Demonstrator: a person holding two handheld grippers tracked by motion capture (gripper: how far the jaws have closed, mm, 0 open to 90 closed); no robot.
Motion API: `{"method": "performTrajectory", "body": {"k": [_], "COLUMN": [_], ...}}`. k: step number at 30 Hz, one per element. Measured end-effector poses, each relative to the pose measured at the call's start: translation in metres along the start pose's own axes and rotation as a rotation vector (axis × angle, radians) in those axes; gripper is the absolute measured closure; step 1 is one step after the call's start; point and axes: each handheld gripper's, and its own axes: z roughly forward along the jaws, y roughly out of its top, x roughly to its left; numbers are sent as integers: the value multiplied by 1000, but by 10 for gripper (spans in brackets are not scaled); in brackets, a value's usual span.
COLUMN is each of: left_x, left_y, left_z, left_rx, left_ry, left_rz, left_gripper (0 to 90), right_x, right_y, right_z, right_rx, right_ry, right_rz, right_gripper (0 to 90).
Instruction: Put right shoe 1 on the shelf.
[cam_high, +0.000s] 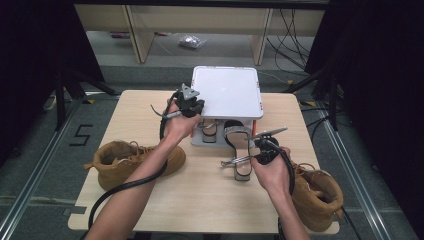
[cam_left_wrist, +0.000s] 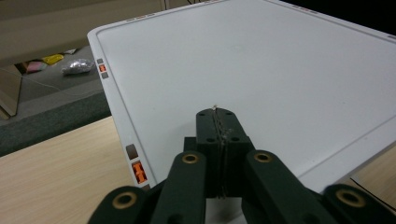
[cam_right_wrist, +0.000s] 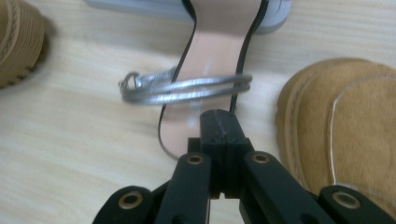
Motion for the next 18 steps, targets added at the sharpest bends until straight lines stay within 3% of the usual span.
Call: {"method": "performTrajectory", "body": {"k": [4, 9, 18], "left_x": [1, 1, 2], "left_y": [0, 0, 0], "left_z": [0, 0, 0], "left_rx": [-2, -4, 0], "left_ry": [-4, -9, -10], "left_rz": [-24, -27, -19], "left_gripper": [894, 894, 894], "right_x": [0, 1, 6], "right_y": [-12, -28, -50], "right_z": [-2, 3, 26], "right_rx": [32, 54, 100], "right_ry": [15, 9, 7], "right_rz": [-21, -8, -53], "right_gripper": [900, 900, 900]}}
